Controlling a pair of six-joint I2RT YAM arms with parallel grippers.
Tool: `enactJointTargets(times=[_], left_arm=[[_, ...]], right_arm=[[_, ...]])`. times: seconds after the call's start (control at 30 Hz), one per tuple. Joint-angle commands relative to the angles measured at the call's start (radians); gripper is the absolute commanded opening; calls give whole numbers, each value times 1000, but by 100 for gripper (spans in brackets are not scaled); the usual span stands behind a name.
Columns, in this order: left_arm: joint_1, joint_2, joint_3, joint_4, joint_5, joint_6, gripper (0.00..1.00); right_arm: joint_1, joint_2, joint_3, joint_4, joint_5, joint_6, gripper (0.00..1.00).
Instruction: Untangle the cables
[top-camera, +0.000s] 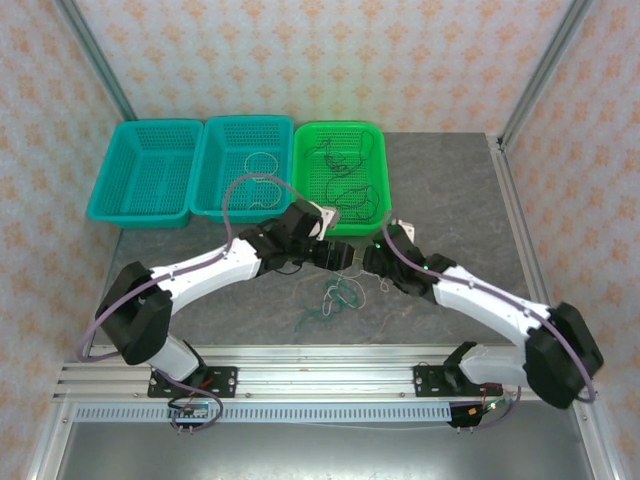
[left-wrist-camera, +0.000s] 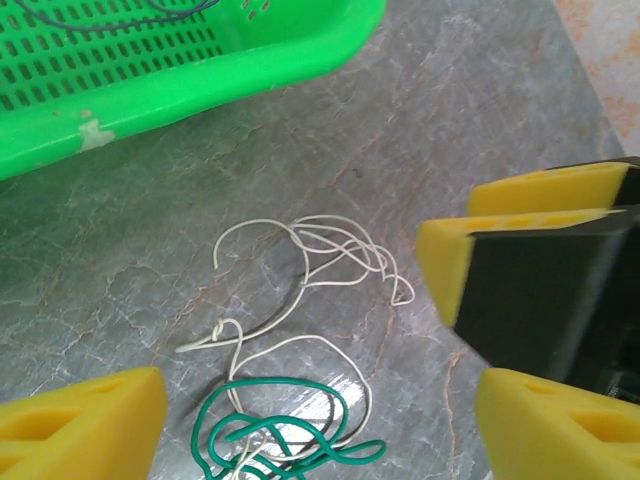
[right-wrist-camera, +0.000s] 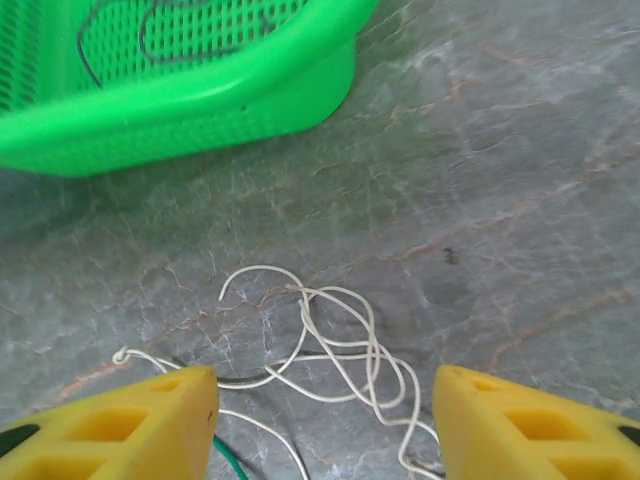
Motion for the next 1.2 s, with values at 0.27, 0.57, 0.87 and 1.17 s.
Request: enactJointTargets(times=[0.27, 0.57, 0.87, 1.17], left_arm=[[-8, 20, -44, 14, -113, -49, 79], [-6, 5, -41, -11, -152, -19, 78], [-7, -13, -51, 22, -173, -42, 79], [79, -22, -74, 231, 59, -251, 79]], right_arm=[[-1, 351, 126, 92, 12, -158, 55], [-2, 354, 60, 198, 30, -166, 0], [-2, 21, -124, 345, -73, -200, 0], [-2, -263, -275, 532, -169, -201, 0]])
